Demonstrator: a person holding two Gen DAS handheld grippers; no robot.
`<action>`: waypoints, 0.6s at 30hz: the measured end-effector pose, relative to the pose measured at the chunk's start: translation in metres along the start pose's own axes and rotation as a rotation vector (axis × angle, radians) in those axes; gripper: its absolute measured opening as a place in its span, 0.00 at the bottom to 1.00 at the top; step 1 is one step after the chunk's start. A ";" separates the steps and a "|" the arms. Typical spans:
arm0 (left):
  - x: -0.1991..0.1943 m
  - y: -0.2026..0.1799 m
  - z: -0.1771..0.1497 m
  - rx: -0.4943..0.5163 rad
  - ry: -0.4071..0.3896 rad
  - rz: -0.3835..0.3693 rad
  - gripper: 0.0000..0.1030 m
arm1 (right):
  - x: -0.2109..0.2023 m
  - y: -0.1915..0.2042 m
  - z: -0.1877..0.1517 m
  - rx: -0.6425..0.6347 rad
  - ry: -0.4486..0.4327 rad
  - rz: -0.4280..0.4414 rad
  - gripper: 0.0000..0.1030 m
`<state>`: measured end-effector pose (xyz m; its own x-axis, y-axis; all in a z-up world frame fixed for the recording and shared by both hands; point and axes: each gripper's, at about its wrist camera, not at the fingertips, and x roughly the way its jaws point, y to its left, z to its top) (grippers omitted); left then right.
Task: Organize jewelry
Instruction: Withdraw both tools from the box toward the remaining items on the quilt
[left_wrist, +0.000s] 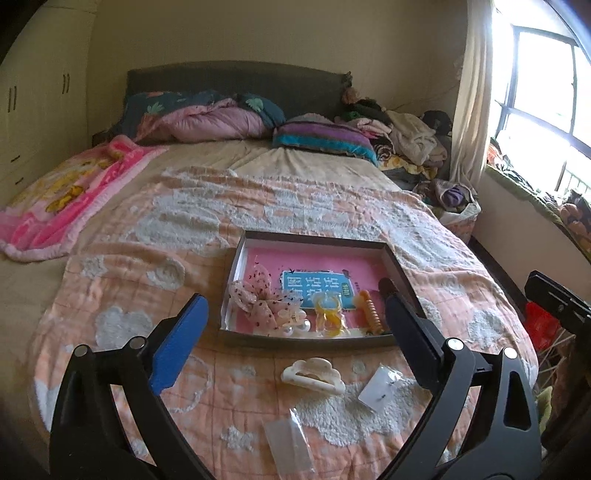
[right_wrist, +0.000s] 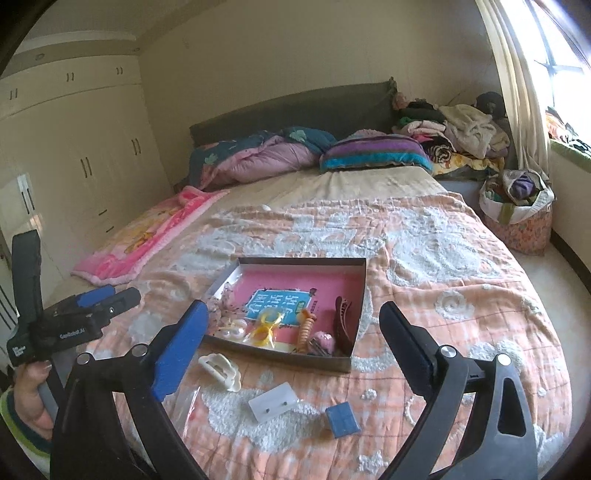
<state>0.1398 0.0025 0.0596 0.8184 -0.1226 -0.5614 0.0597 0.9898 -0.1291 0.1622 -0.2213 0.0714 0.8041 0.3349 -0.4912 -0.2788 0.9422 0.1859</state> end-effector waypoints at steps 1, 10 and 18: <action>-0.003 -0.001 0.000 0.002 -0.003 0.004 0.87 | -0.005 0.000 -0.001 -0.005 -0.004 0.000 0.90; -0.030 -0.010 -0.014 0.015 -0.017 0.002 0.87 | -0.035 0.007 -0.004 -0.040 -0.037 -0.002 0.91; -0.045 -0.015 -0.027 0.031 -0.011 0.005 0.87 | -0.049 0.004 -0.014 -0.037 -0.030 0.007 0.91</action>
<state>0.0861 -0.0092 0.0646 0.8250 -0.1169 -0.5529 0.0730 0.9922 -0.1008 0.1143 -0.2333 0.0841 0.8173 0.3413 -0.4643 -0.3030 0.9399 0.1577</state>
